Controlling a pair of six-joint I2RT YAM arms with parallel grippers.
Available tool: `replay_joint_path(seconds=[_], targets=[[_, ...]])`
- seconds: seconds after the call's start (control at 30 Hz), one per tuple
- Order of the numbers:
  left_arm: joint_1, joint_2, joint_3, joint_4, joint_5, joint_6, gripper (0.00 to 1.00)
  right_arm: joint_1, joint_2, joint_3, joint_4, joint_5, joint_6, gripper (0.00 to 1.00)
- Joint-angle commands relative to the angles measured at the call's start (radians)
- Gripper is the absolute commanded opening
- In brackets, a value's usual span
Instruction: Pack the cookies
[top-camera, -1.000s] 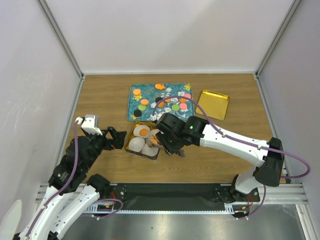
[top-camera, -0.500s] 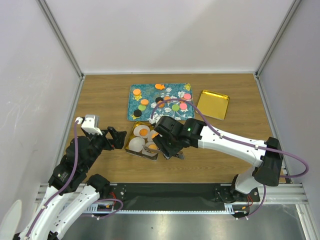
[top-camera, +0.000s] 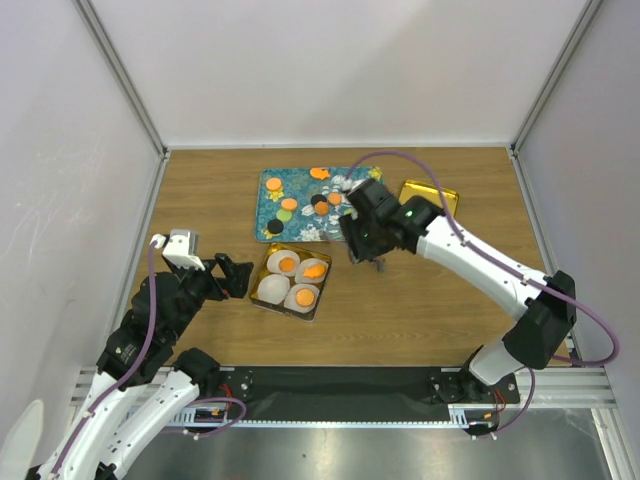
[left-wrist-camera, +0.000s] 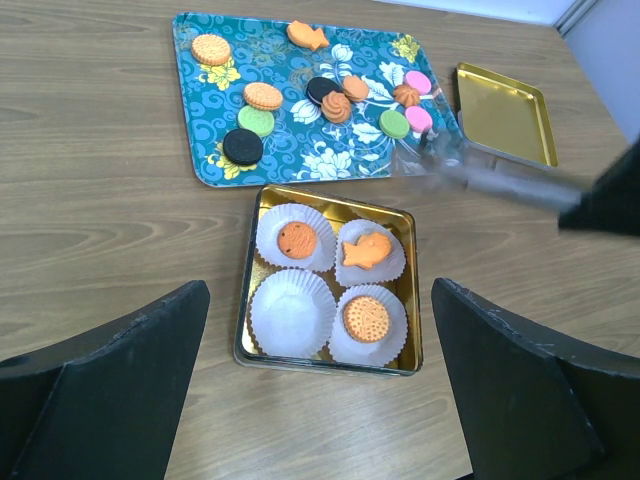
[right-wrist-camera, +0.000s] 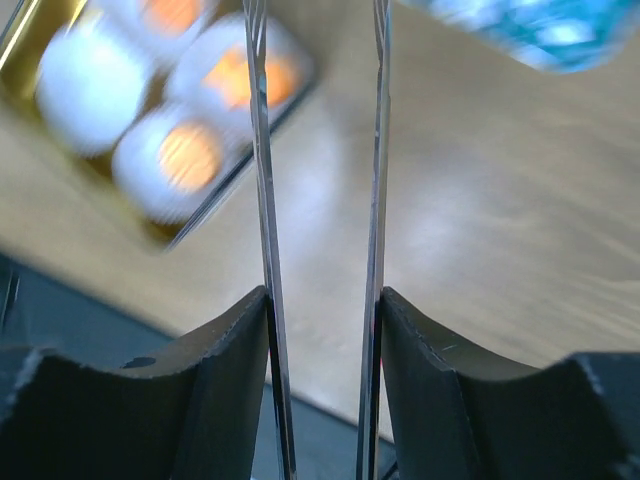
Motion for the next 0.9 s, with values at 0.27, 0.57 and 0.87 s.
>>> replay_joint_path(seconds=[0.27, 0.57, 0.87], targets=[[0.003, 0.005, -0.003, 0.021, -0.010, 0.012, 1.00, -0.251, 0.133, 0.049, 0.146, -0.024, -0.043, 0.50], [0.003, 0.002, -0.005, 0.021, -0.011, 0.013, 1.00, -0.284, 0.247, 0.089, 0.169, -0.024, -0.050, 0.51], [0.003, 0.001, -0.005, 0.021, -0.014, 0.012, 1.00, -0.298, 0.302, 0.131, 0.168, -0.032, -0.056, 0.51]])
